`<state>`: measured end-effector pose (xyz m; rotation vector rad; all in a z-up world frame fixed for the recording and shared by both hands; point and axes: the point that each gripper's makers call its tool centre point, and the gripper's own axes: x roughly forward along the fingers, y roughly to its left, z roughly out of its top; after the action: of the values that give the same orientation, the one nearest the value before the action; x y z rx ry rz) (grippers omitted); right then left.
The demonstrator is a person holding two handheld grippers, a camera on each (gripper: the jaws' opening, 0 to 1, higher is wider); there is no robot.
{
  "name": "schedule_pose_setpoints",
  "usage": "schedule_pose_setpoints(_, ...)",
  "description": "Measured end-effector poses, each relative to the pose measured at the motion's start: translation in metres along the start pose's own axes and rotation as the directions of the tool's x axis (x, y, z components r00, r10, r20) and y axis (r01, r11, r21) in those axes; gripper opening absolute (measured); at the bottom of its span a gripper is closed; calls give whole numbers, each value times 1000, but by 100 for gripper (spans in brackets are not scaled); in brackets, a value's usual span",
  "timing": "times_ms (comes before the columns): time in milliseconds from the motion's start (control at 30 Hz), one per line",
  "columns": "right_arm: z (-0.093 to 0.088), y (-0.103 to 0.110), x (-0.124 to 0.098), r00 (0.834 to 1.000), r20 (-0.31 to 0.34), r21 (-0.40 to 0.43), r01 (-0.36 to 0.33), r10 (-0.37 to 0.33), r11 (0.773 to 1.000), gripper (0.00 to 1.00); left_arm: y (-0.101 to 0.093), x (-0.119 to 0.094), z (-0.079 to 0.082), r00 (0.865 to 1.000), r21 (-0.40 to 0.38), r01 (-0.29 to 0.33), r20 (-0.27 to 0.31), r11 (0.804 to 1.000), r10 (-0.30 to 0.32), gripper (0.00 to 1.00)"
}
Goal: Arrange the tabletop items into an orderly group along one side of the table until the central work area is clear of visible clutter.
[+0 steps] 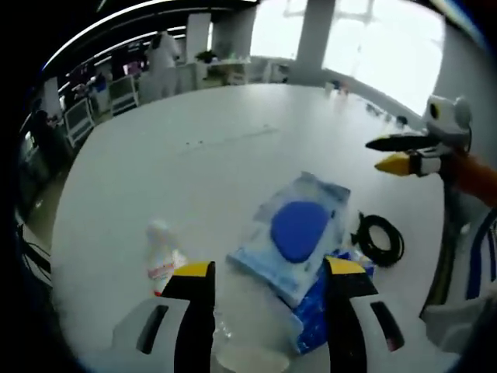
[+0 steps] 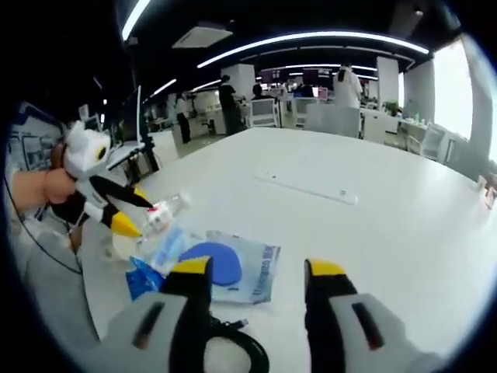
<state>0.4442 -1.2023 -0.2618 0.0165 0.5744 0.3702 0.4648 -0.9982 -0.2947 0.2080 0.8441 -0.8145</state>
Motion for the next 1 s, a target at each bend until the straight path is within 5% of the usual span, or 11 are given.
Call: schedule_pose_setpoints(1000, -40, -12, 38, 991, -134, 86, 34, -22, 996, 38, 4, 35, -23, 991, -102, -3, -134, 995, -11, 42)
